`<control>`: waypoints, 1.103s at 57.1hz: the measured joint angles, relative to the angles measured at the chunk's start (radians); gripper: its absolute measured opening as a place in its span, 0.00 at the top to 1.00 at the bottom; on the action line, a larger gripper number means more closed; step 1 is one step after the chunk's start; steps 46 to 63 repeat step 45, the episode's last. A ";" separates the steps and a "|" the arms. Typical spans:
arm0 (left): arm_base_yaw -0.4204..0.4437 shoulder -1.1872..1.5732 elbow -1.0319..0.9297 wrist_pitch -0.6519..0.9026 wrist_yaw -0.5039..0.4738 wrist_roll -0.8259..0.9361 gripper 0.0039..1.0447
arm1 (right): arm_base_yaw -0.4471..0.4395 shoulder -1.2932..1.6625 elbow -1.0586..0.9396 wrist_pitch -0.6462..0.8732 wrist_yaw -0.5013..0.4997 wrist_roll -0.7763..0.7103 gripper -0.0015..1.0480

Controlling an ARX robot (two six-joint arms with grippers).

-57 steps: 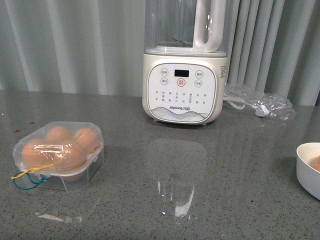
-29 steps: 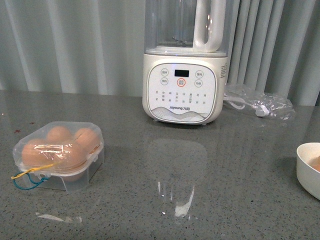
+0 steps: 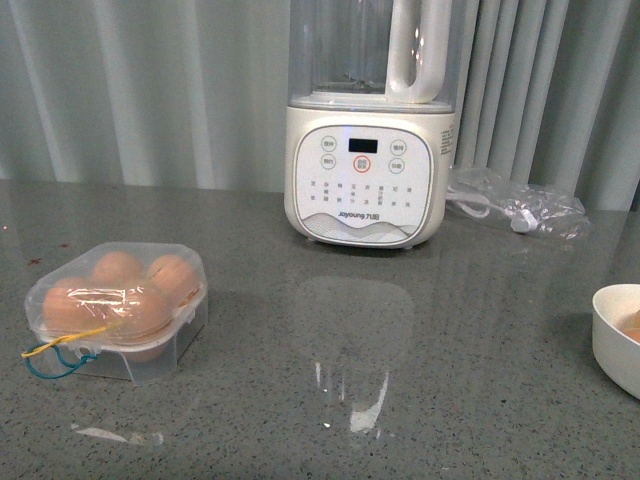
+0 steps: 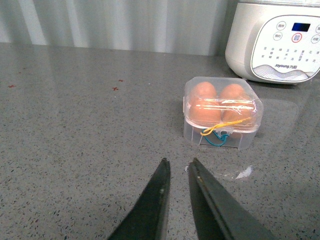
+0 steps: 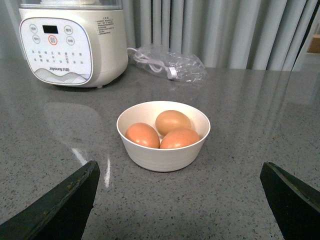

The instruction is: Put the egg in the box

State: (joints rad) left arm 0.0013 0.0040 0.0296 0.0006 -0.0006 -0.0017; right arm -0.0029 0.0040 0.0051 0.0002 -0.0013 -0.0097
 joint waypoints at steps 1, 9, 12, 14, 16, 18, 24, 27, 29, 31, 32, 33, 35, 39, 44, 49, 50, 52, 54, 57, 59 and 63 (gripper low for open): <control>0.000 0.000 0.000 0.000 0.000 0.000 0.61 | 0.000 0.000 0.000 0.000 0.000 0.000 0.07; 0.000 0.000 0.000 0.000 0.000 0.000 0.34 | 0.000 0.000 0.000 0.000 0.000 0.000 0.07; 0.000 0.000 0.000 0.000 0.000 0.000 0.22 | 0.000 0.000 0.000 0.000 0.000 0.000 0.07; 0.000 0.000 0.000 0.000 0.000 0.000 0.13 | 0.000 0.000 0.000 0.000 0.000 0.000 0.07; 0.000 0.000 0.000 0.000 0.000 0.000 0.08 | 0.000 0.000 0.000 0.000 0.000 0.000 0.07; 0.000 0.000 0.000 0.000 0.000 0.001 0.05 | 0.000 0.000 0.000 0.000 0.000 0.000 0.07; 0.000 0.000 0.000 0.000 0.000 0.000 0.07 | 0.000 0.000 0.000 0.000 0.000 0.000 0.07; 0.000 0.000 0.000 0.000 0.000 0.000 0.06 | 0.000 0.000 0.000 0.000 0.000 0.000 0.07; 0.000 0.000 0.000 0.000 0.000 0.000 0.06 | 0.000 0.000 0.000 0.000 0.000 0.000 0.07; 0.000 0.000 0.000 0.000 0.000 0.000 0.06 | 0.000 0.000 0.000 0.000 0.000 0.000 0.07; 0.000 0.000 0.000 0.000 0.000 0.000 0.06 | 0.000 0.000 0.000 0.000 0.000 0.000 0.07; 0.000 0.000 0.000 0.000 0.000 0.000 0.06 | 0.000 0.000 0.000 0.000 0.000 0.000 0.07; 0.000 0.000 0.000 0.000 0.000 0.000 0.06 | 0.000 0.000 0.000 0.000 0.000 0.000 0.07; 0.000 0.000 0.000 0.000 0.000 0.000 0.06 | 0.000 0.000 0.000 0.000 0.000 0.000 0.07; 0.000 0.000 0.000 0.000 0.000 0.000 0.06 | 0.000 0.000 0.000 0.000 0.000 0.000 0.07; 0.000 0.000 0.000 0.000 0.000 0.000 0.06 | 0.000 0.000 0.000 0.000 0.000 0.000 0.07; 0.000 0.000 0.000 0.000 0.000 0.000 0.06 | 0.000 0.000 0.000 0.000 0.000 0.000 0.07; 0.000 0.000 0.000 0.000 0.000 0.000 0.06 | 0.000 0.000 0.000 0.000 0.000 0.000 0.07; 0.000 0.000 0.000 0.000 0.000 0.000 0.06 | 0.000 0.000 0.000 0.000 0.000 0.000 0.07; 0.000 0.000 0.000 0.000 0.000 0.000 0.06 | 0.000 0.000 0.000 0.000 0.000 0.000 0.07; 0.000 0.000 0.000 0.000 0.000 0.000 0.06 | 0.000 0.000 0.000 0.000 0.000 0.000 0.07; 0.000 0.000 0.000 0.000 0.000 0.000 0.06 | 0.000 0.000 0.000 0.000 0.000 0.000 0.07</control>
